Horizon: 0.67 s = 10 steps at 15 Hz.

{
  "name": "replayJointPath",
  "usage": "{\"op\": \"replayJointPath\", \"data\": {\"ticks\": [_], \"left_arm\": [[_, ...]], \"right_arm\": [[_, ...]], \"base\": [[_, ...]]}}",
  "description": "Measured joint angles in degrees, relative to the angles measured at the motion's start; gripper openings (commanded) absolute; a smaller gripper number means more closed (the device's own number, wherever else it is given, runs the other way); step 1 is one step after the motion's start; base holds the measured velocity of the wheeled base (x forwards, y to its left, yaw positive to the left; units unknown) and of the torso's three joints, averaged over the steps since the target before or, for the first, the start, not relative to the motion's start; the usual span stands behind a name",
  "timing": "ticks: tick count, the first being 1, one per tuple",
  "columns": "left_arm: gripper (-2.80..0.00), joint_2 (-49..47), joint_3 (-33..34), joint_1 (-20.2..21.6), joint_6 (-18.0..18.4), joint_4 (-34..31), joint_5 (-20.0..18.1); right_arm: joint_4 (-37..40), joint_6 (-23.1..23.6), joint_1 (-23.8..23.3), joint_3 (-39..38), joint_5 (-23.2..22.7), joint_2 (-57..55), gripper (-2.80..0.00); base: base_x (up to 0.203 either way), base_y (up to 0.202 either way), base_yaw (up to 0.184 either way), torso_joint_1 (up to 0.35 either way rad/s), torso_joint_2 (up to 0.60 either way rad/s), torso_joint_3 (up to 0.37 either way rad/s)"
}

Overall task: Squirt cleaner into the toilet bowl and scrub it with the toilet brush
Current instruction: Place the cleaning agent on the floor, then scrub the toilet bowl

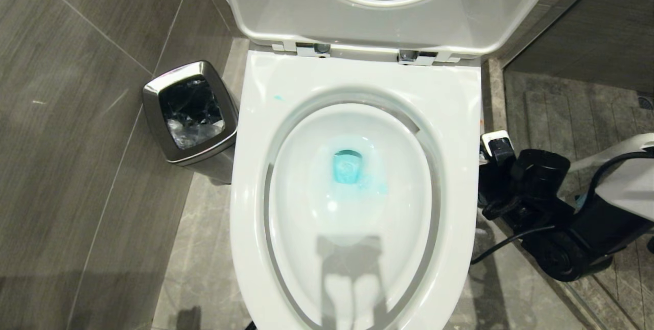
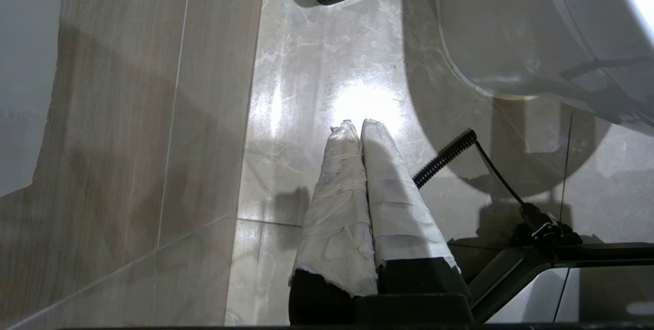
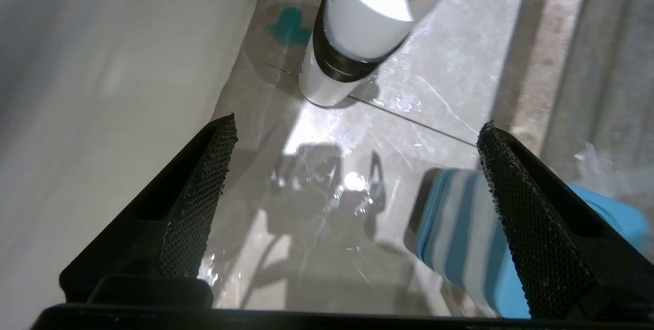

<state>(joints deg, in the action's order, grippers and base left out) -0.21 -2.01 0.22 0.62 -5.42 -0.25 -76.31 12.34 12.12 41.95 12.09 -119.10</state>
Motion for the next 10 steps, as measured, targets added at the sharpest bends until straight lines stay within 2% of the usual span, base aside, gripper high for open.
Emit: {"op": "replayJointPath", "data": {"ticks": [2, 4, 7, 10], "left_arm": [[-2.80, 0.00, 0.00, 0.00, 0.00, 0.01, 0.01], [-2.80, 0.00, 0.00, 0.00, 0.01, 0.02, -0.03], [-2.80, 0.00, 0.00, 0.02, -0.01, 0.02, -0.02], [-2.80, 0.00, 0.00, 0.02, 0.01, 0.00, 0.01]], "right_arm": [[0.59, -0.45, 0.09, -3.81, 1.11, 4.15, 0.00], [4.73, -0.82, 0.06, -8.30, 2.75, 9.29, 0.00], [18.14, -3.71, 0.04, -13.16, 4.86, 18.18, 0.00], [31.52, -5.10, -1.44, -11.30, 5.89, 25.55, 0.00]], "base": [[0.000, 0.000, 0.000, 0.000, 0.00, 0.000], [0.000, 0.000, 0.000, 0.000, 0.00, 0.000], [0.000, 0.000, 0.000, 0.000, 0.00, 0.000], [0.000, 0.000, 0.000, 0.000, 0.00, 0.000]]}}
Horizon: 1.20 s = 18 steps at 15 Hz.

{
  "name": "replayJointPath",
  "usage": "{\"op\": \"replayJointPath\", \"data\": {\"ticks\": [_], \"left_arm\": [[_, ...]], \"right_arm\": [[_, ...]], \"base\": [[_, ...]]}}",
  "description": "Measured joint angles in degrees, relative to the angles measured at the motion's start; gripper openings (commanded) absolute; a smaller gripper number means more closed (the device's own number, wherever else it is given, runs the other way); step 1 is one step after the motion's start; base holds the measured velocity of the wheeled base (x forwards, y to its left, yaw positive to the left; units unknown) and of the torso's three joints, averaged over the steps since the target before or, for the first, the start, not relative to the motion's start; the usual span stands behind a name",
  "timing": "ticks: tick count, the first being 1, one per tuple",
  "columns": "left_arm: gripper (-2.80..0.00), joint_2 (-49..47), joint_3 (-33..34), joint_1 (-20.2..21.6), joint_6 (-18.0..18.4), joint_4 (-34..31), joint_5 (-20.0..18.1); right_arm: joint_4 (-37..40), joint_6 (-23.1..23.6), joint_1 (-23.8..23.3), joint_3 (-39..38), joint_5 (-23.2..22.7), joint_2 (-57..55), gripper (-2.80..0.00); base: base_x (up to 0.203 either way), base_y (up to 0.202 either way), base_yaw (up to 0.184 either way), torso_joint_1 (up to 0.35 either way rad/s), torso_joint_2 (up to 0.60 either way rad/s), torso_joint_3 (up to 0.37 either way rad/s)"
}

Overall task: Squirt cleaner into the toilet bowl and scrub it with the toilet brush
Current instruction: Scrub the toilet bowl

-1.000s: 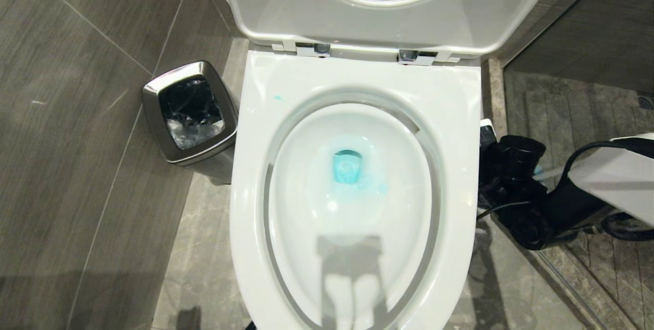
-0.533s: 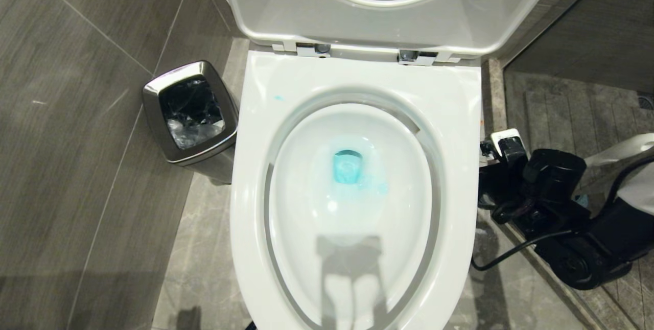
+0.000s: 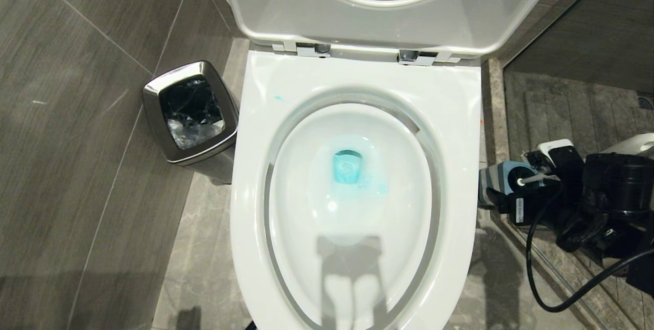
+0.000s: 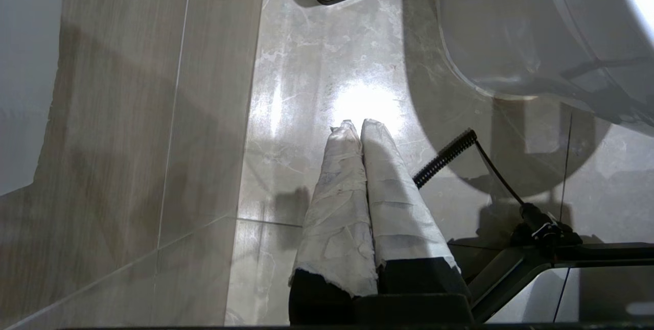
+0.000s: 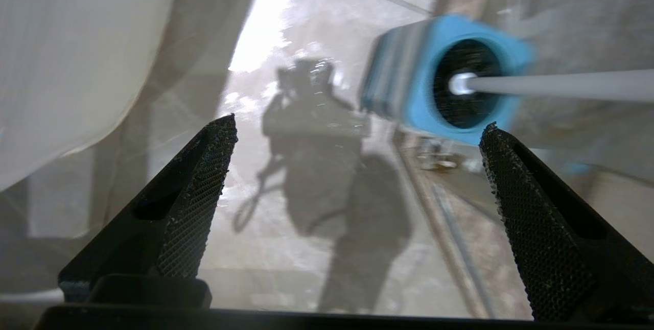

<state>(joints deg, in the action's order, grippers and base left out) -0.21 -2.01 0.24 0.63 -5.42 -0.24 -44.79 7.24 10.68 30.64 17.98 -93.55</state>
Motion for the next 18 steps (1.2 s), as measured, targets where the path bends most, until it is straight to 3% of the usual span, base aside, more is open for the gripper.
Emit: {"op": "replayJointPath", "data": {"ticks": [4, 5, 8, 13, 18], "left_arm": [[-2.80, 0.00, 0.00, 0.00, -0.01, 0.02, -0.02], [-2.80, 0.00, 0.00, 0.00, 0.00, 0.00, 0.00], [-2.80, 0.00, 0.00, 0.00, -0.01, -0.02, -0.02], [-2.80, 0.00, 0.00, 0.00, -0.01, 0.00, 0.00], [-2.80, 0.00, 0.00, 0.00, -0.01, 0.00, 0.00]], "right_arm": [[8.71, 0.09, -1.01, 4.35, 0.05, 7.67, 0.00], [9.95, 0.11, -1.12, 5.60, 0.04, 9.40, -2.80], [17.27, 0.24, -1.21, 9.82, -0.07, 14.39, -2.80], [23.39, 1.90, -0.21, 9.69, -0.34, 19.17, -2.80], [46.89, 2.04, 0.95, 19.87, -0.70, 22.87, -2.80]], "base": [[0.000, 0.000, 0.000, 0.000, 0.00, 0.000], [0.000, 0.000, 0.000, 0.000, 0.00, 0.000], [0.000, 0.000, 0.000, 0.000, 0.00, 0.000], [0.000, 0.000, 0.000, 0.000, 0.00, 0.000], [0.000, 0.000, 0.000, 0.000, 0.00, 0.000]]}}
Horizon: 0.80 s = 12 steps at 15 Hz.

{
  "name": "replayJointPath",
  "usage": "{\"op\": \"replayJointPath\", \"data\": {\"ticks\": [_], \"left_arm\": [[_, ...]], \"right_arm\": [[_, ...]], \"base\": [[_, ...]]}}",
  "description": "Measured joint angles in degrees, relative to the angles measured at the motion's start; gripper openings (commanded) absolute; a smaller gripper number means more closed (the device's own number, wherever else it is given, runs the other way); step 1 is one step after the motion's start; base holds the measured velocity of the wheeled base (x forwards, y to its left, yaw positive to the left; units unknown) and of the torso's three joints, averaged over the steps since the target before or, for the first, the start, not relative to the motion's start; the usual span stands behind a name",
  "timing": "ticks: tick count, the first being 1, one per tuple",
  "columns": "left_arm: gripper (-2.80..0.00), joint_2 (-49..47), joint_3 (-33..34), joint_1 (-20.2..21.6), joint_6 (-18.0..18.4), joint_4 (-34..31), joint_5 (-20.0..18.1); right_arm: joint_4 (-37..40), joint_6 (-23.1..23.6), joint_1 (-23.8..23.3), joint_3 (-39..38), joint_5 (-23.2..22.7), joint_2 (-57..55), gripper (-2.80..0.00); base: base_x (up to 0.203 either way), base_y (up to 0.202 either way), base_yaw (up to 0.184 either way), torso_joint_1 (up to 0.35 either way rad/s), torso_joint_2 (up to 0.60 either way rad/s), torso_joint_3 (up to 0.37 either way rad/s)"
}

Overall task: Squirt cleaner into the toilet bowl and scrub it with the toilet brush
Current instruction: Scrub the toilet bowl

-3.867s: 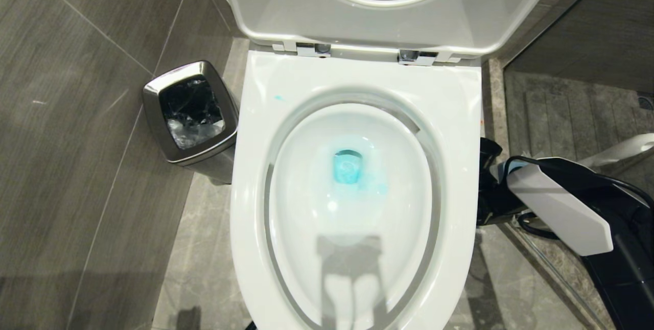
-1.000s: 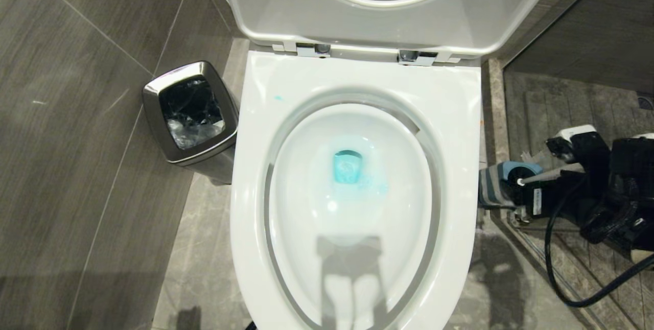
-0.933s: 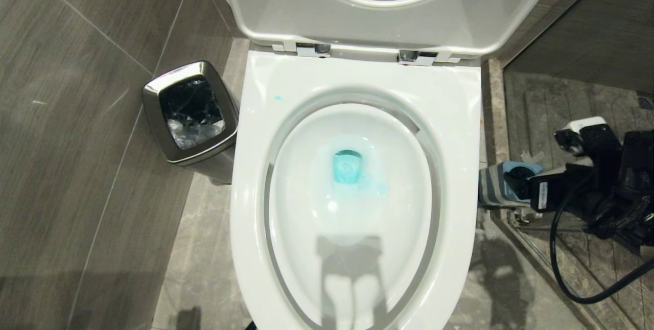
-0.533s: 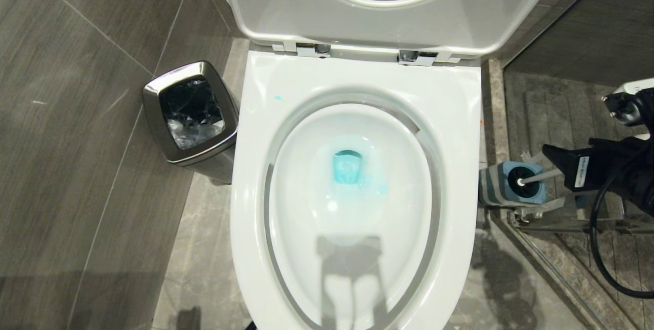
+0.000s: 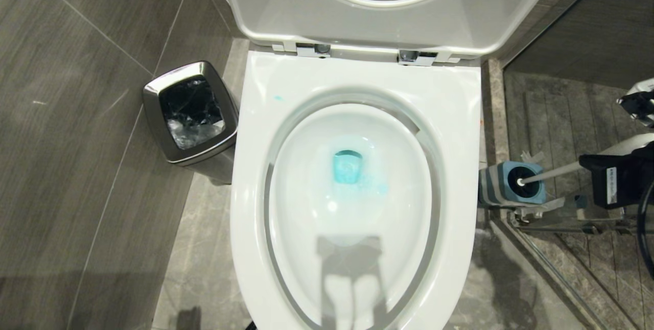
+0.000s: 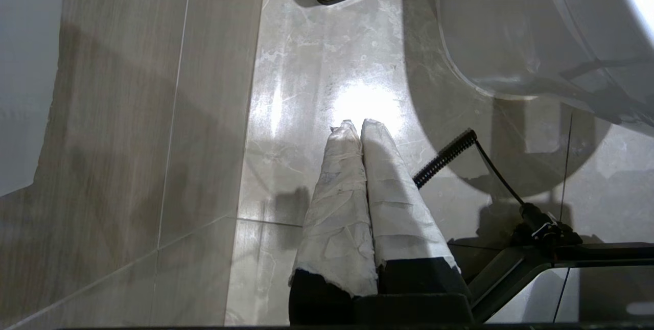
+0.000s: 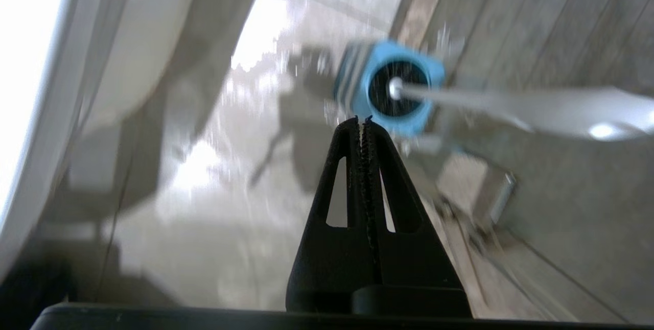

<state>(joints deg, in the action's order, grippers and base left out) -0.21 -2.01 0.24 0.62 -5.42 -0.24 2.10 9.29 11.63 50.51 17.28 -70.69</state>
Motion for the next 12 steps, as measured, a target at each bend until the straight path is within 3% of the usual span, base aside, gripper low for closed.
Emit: {"op": "replayJointPath", "data": {"ticks": [3, 6, 12], "left_arm": [[-2.80, 0.00, 0.00, 0.00, -0.02, -0.01, -0.02], [-2.80, 0.00, 0.00, 0.00, -0.02, 0.00, 0.00], [-2.80, 0.00, 0.00, 0.00, -0.02, -0.01, -0.01]], "right_arm": [[16.29, 5.62, -1.14, 3.70, 0.10, 3.53, -2.80], [22.78, 13.64, -3.16, 2.28, 0.15, 8.18, -2.80], [22.75, 9.93, -9.73, -3.90, -4.70, 15.61, -2.80]], "base": [[0.000, 0.000, 0.000, 0.000, 0.00, 0.000], [0.000, 0.000, 0.000, 0.000, 0.00, 0.000], [0.000, 0.000, 0.000, 0.000, 0.00, 0.000]]}}
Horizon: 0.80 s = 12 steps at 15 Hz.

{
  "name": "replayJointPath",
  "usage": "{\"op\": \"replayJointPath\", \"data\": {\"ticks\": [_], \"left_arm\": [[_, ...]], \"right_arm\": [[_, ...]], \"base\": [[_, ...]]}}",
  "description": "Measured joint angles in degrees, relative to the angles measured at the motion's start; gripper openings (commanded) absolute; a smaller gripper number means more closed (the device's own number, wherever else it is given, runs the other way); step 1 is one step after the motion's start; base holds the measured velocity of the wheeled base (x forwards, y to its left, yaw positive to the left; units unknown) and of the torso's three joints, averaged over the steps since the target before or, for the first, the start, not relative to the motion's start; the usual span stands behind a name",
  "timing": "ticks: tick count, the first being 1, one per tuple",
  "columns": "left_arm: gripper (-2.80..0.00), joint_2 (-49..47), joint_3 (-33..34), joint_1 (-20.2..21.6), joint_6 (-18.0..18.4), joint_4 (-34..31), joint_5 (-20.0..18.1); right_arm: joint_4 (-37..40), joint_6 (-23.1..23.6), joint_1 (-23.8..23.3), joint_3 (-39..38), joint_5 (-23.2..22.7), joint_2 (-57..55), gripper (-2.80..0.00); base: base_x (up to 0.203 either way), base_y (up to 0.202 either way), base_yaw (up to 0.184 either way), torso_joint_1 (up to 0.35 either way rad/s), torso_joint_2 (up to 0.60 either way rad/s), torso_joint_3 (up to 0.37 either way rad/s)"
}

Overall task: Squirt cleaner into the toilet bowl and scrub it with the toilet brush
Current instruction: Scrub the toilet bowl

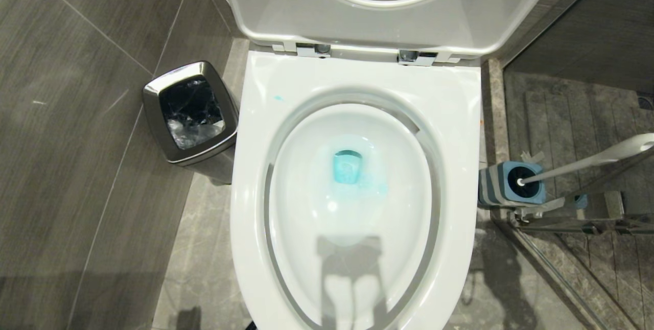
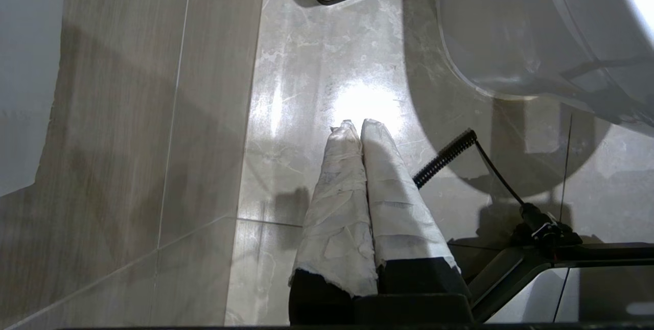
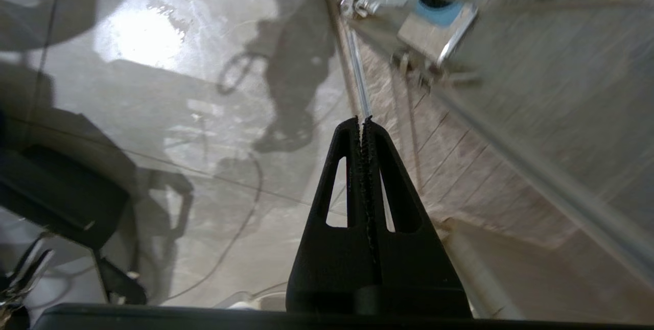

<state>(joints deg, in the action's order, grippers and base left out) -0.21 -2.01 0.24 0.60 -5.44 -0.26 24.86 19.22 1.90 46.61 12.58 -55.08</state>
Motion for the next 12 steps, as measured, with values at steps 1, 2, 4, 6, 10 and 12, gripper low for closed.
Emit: {"op": "replayJointPath", "data": {"ticks": [1, 2, 4, 6, 10, 12], "left_arm": [[-2.80, 0.00, 0.00, 0.00, 0.00, 0.01, 0.01], [-2.80, 0.00, 0.00, 0.00, 0.02, 0.01, -0.01], [-2.80, 0.00, 0.00, 0.00, 0.02, 0.02, -0.01], [-2.80, 0.00, 0.00, 0.00, 0.02, 0.01, 0.01], [-2.80, 0.00, 0.00, -0.02, 0.00, 0.01, -0.01], [-2.80, 0.00, 0.00, -0.02, 0.02, 0.01, 0.01]], "right_arm": [[0.00, 0.43, -2.28, -1.29, -2.63, 1.45, -2.80], [0.03, 1.49, -4.73, -2.79, -5.39, 2.97, -2.80], [0.08, 5.44, -10.01, -6.79, -11.02, 6.74, -2.80], [0.06, 11.05, -15.07, -11.34, -16.02, 10.98, -2.80], [0.05, 24.93, -27.46, -18.36, -24.11, 19.03, -2.80], [-0.88, 26.27, -31.20, -19.17, -27.72, 19.83, -2.80]], "base": [[0.000, 0.000, 0.000, 0.000, 0.00, 0.000], [0.000, 0.000, 0.000, 0.000, 0.00, 0.000], [0.000, 0.000, 0.000, 0.000, 0.00, 0.000], [0.000, 0.000, 0.000, 0.000, 0.00, 0.000], [0.000, 0.000, 0.000, 0.000, 0.00, 0.000], [0.000, 0.000, 0.000, 0.000, 0.00, 0.000]]}}
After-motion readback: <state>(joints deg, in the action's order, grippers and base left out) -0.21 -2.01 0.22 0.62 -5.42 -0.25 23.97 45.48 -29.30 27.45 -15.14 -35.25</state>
